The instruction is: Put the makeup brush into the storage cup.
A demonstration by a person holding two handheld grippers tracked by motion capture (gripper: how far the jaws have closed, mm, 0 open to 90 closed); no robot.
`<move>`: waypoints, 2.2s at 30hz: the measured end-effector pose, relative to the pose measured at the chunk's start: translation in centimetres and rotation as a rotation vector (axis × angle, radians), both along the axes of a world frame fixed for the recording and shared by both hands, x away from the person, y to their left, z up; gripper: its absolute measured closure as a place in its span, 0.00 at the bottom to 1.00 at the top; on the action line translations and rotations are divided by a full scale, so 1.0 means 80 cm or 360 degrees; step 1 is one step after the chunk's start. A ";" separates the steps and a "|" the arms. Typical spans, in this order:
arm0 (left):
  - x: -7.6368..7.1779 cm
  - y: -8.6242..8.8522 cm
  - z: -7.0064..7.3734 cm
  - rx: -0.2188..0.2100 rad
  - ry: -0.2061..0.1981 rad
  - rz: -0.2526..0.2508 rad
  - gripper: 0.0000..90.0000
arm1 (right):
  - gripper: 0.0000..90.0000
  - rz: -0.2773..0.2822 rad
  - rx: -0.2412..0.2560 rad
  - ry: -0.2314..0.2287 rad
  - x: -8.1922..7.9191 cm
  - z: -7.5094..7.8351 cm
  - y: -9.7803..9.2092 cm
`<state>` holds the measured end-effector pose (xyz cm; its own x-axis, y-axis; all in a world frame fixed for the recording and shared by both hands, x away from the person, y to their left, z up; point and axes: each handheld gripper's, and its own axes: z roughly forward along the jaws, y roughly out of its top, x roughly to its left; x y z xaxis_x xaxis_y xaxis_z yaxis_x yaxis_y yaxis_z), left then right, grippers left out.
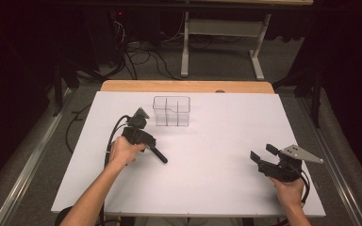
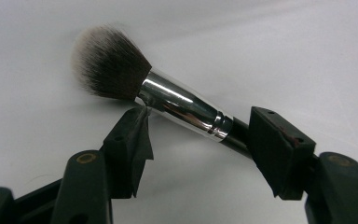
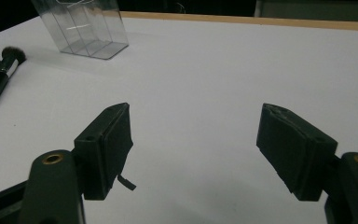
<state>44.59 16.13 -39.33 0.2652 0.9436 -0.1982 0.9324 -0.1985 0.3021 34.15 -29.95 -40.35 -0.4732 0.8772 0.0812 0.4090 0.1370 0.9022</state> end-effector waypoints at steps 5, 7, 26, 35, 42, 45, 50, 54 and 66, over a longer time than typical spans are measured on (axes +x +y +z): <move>0.001 0.003 0.000 0.0005 -0.0001 0.0015 0.46 | 0.31 0.0004 -0.0003 0.0002 0.000 0.000 0.001; 0.001 0.003 0.000 0.0006 0.0001 0.0013 0.46 | 0.31 0.0001 0.0003 0.0004 0.000 0.000 0.000; 0.005 0.001 -0.001 -0.0057 0.0002 0.0059 0.41 | 0.31 0.0004 -0.0001 0.0006 0.000 0.000 0.000; 0.009 -0.001 -0.004 -0.0041 0.0003 0.0141 0.39 | 0.31 0.0005 0.0000 0.0008 0.000 0.000 0.001; 0.011 -0.005 -0.007 -0.0050 0.0002 0.0156 0.39 | 0.31 0.0001 -0.0002 0.0009 0.000 0.000 0.001; 0.012 -0.006 -0.008 -0.0044 0.0002 0.0165 0.39 | 0.31 0.0006 -0.0004 0.0006 0.000 0.000 0.001; 0.012 -0.011 -0.012 0.0027 -0.0012 0.0151 0.42 | 0.31 0.0007 -0.0006 0.0002 0.000 0.000 0.000; 0.011 -0.010 -0.012 0.0037 -0.0015 0.0135 0.44 | 0.31 0.0005 -0.0002 0.0005 0.000 0.000 0.000; 0.007 -0.006 -0.010 0.0077 -0.0002 -0.0027 0.54 | 0.31 0.0005 -0.0007 0.0005 0.000 0.000 0.001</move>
<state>45.11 15.68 -40.12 0.2814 0.9474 -0.1522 0.9284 -0.2287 0.2930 34.18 -29.87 -40.38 -0.4754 0.8762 0.0792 0.4116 0.1420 0.9002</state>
